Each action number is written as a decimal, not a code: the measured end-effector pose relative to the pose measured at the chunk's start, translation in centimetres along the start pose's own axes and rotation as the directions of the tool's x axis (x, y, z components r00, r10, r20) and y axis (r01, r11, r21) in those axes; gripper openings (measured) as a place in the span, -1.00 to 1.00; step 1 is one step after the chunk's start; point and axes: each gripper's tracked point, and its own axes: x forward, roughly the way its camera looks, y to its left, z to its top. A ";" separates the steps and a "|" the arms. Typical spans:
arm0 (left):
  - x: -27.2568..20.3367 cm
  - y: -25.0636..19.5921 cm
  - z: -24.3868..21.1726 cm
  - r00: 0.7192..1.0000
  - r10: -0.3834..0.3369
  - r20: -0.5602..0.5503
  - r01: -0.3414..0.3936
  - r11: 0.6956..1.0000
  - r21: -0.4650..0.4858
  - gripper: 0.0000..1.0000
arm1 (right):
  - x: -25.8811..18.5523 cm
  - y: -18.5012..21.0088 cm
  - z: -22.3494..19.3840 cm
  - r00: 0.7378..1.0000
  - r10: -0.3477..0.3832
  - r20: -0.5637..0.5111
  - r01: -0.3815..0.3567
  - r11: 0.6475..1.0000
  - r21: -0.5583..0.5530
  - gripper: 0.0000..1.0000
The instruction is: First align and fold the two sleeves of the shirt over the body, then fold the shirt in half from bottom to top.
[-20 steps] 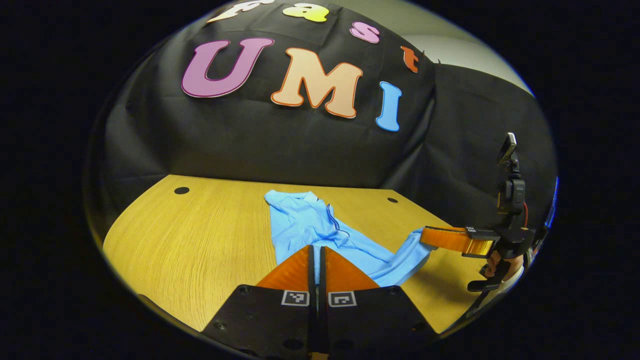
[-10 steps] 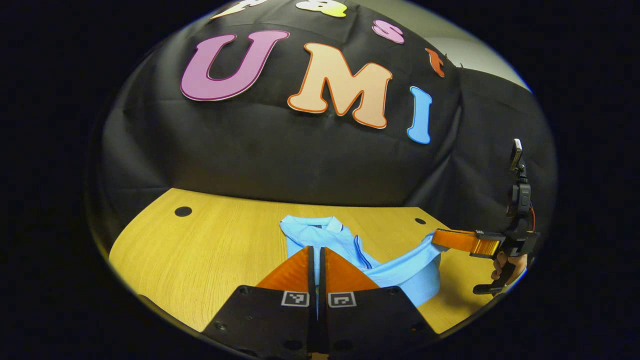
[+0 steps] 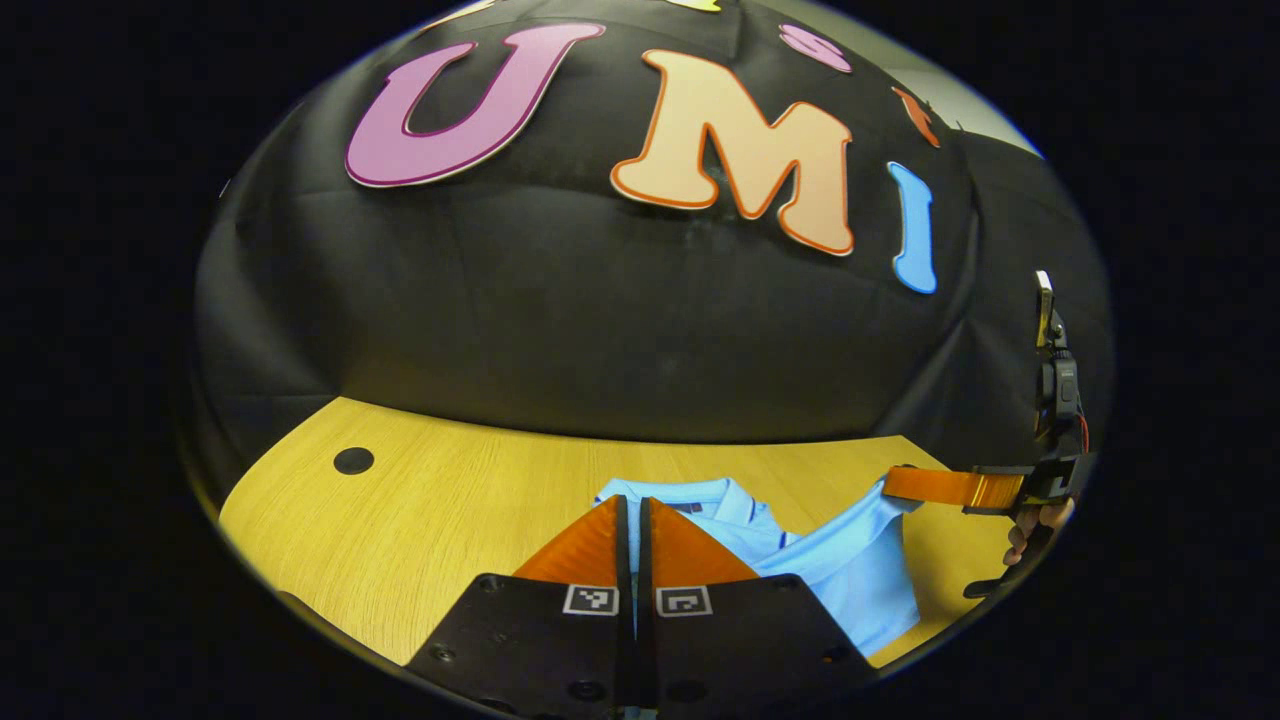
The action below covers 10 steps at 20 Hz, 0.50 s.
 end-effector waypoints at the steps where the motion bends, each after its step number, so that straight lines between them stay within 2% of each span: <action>1: 1.2 0.5 0.0 1.000 0.009 -0.006 -0.009 1.000 0.000 -1.00 | 1.1 -0.7 0.1 1.000 -0.019 0.003 0.019 1.000 0.006 -0.96; 5: 4.8 2.4 -1.1 0.997 0.068 -0.025 -0.066 0.996 0.061 -1.00 | 5.3 -2.8 -0.4 0.998 -0.060 -0.014 0.061 0.998 0.029 -0.96; 10: 8.0 2.3 -2.5 0.996 0.083 -0.034 -0.080 0.994 0.081 -1.00 | 7.5 -5.1 -1.8 0.995 -0.091 -0.026 0.092 0.996 0.005 -0.96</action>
